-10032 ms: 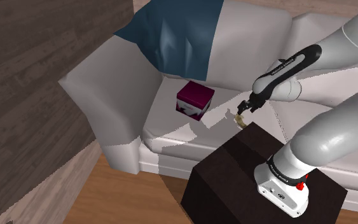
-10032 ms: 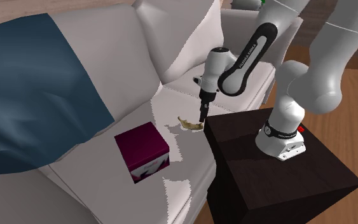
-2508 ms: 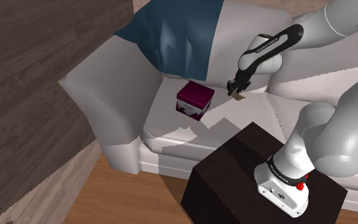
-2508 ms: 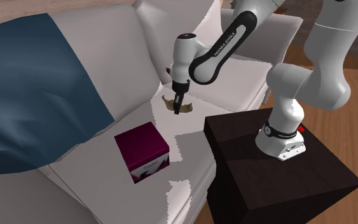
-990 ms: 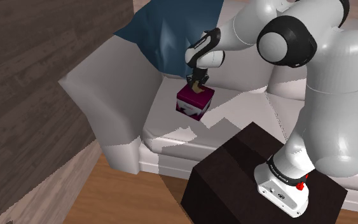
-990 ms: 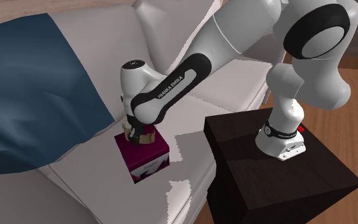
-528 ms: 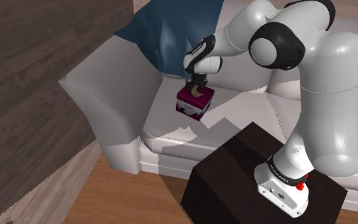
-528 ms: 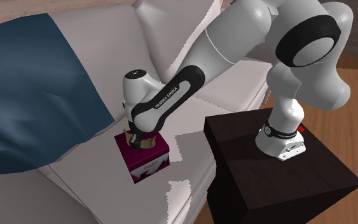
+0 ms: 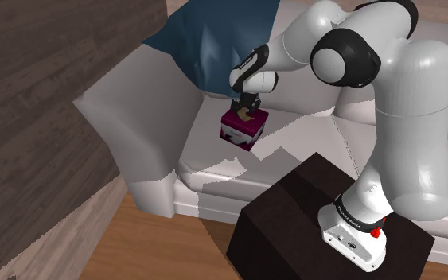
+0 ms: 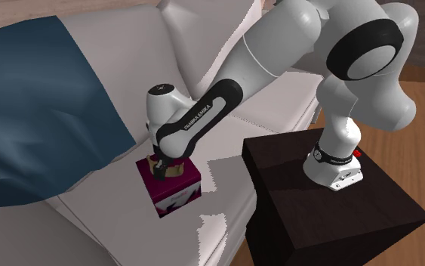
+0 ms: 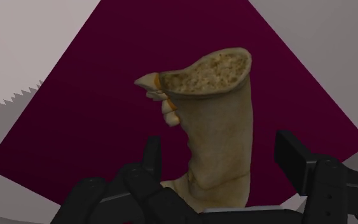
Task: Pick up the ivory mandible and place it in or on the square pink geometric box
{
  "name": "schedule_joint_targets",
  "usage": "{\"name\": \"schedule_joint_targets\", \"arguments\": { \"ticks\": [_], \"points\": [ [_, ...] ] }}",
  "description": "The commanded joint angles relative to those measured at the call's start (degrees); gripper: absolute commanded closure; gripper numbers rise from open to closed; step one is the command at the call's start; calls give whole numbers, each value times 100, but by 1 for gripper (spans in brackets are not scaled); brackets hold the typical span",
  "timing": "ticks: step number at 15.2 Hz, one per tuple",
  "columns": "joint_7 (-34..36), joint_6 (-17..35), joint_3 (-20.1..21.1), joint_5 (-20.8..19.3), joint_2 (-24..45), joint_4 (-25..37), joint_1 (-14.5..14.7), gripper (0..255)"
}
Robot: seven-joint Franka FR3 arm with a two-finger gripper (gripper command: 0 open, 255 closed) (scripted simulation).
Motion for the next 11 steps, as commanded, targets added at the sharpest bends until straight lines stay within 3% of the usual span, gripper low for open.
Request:
{"name": "schedule_joint_targets", "arguments": {
  "ticks": [1, 4, 8, 11],
  "points": [
    [-2, 10, 3, 2, 8, -15, 1, 0],
    [6, -11, -3, -8, 11, 9, -1, 0],
    [366, -411, -503, -568, -602, -139, 406, 0],
    [366, -411, -502, -569, -603, -139, 404, 0]
  ]
}}
